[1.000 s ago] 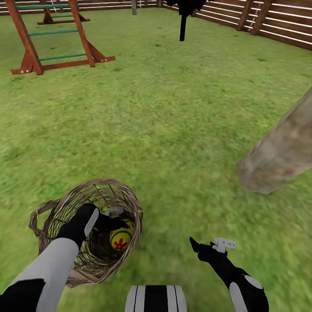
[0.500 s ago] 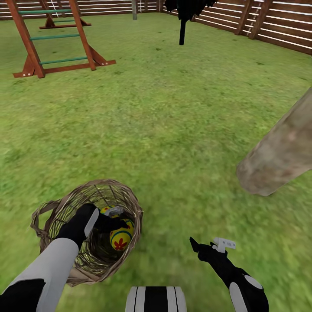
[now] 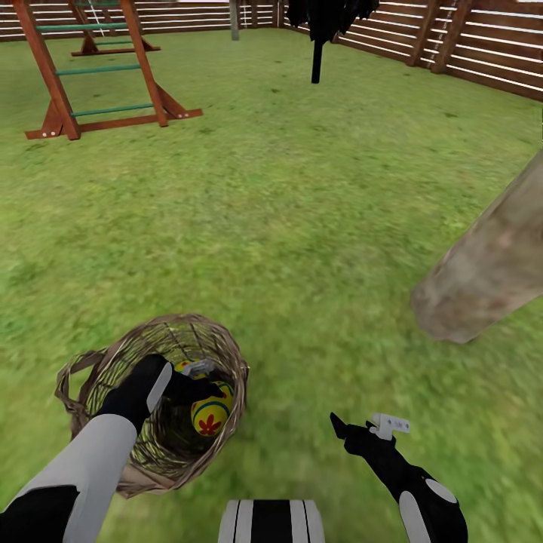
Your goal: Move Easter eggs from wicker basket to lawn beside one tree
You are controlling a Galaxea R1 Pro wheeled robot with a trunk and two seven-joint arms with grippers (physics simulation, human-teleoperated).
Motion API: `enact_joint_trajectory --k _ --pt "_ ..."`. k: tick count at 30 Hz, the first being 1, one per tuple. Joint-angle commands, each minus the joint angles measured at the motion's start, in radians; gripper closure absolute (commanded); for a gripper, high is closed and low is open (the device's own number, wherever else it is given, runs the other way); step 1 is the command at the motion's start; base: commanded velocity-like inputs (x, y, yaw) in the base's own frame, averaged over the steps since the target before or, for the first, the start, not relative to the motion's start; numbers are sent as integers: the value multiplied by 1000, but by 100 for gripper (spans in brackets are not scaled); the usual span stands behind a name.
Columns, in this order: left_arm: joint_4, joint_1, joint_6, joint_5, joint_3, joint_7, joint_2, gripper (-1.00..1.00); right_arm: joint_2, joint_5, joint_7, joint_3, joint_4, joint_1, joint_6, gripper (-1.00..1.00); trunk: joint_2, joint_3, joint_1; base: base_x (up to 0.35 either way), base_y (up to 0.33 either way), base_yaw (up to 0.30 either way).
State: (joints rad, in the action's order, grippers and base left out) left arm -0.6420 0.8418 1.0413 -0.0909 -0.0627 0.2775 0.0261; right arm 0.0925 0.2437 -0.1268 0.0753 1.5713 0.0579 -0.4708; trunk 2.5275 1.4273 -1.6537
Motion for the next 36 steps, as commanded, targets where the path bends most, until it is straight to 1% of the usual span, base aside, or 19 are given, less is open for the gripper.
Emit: enact_joint_trajectory --k 1,8,10,28,30,36 --pt "-1 0 6 -10 -2 -4 0 100 1 3 -5 3 1 0 -6 -100 0 -3 1 0 0 0" --pt "0 0 6 -10 -2 -4 0 100 1 3 -5 4 1 0 -6 -100 0 -3 1 0 0 0" --pt "0 0 6 -10 -2 -4 0 100 1 3 -5 3 1 0 -6 -100 0 -11 1 0 0 0" --pt "-11 -1 6 -4 0 -8 0 100 1 3 -5 3 1 0 -6 -100 0 -11 1 0 0 0" --pt "-11 -1 6 -4 0 -8 0 100 1 3 -5 3 1 0 -6 -100 -1 -19 2 0 0 0" --pt "-13 -1 6 -5 0 -8 0 100 1 3 -5 3 1 0 -6 -100 -1 -19 2 0 0 0"
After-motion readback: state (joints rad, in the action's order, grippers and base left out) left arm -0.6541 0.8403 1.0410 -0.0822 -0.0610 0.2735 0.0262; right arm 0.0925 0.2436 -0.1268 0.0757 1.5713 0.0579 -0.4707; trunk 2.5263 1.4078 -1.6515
